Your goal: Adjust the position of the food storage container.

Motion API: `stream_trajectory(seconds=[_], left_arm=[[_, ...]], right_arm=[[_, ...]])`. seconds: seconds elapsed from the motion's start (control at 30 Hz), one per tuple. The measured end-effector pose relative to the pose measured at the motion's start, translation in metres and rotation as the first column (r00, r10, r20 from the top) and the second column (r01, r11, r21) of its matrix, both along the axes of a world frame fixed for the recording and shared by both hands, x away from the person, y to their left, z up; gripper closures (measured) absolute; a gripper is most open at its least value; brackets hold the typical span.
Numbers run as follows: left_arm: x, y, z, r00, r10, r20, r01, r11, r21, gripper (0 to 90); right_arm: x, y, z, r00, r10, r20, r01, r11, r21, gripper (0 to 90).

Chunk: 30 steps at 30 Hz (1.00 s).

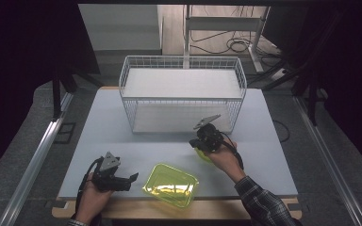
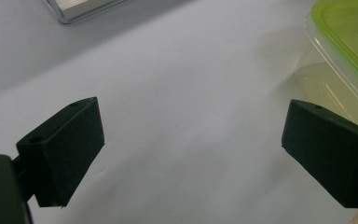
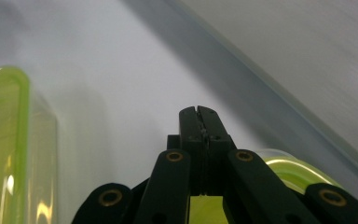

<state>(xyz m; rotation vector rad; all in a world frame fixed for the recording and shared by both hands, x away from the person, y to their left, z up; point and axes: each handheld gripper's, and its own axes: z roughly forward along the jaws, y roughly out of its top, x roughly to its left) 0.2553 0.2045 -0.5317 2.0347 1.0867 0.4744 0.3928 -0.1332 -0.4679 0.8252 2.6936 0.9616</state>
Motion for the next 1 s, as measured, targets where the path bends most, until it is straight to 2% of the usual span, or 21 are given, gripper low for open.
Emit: stream_trajectory(seconds=[0.3,0.5,0.67,0.73,0.77,0.87,1.0], left_arm=[[0.0,-0.002,0.0,1.0,-0.007,-0.003,0.007,0.9999,0.01,5.4],[0.0,-0.003,-0.001,0.9999,-0.008,-0.006,0.008,0.9999,0.014,5.4],[0.0,-0.003,-0.001,0.9999,-0.01,-0.009,0.01,0.9998,0.019,5.4],[0.001,-0.003,-0.001,0.9999,-0.009,-0.011,0.01,0.9997,0.021,5.4],[0.001,-0.003,-0.001,0.9999,-0.009,-0.011,0.01,0.9997,0.021,5.4],[0.001,-0.004,-0.002,0.9998,-0.012,-0.013,0.012,0.9995,0.029,5.4],[0.001,-0.005,-0.002,0.9998,-0.012,-0.016,0.012,0.9994,0.034,5.4]], right_arm=[[-0.018,-0.023,0.002,0.9999,0.0,-0.011,0.0,1.0,0.007,88.7],[-0.031,-0.047,0.004,0.9998,-0.019,-0.01,0.019,0.9998,0.008,88.7],[-0.036,-0.066,0.004,0.9986,-0.053,-0.007,0.053,0.9984,0.018,88.6],[-0.039,-0.081,0.004,0.9966,-0.082,-0.005,0.082,0.996,0.035,88.3],[-0.039,-0.081,0.004,0.9966,-0.082,-0.005,0.082,0.996,0.035,88.3],[-0.039,-0.099,0.003,0.9921,-0.126,-0.003,0.125,0.9904,0.058,88.3],[-0.038,-0.11,0.002,0.9881,-0.154,0.001,0.154,0.9858,0.068,88.2]])
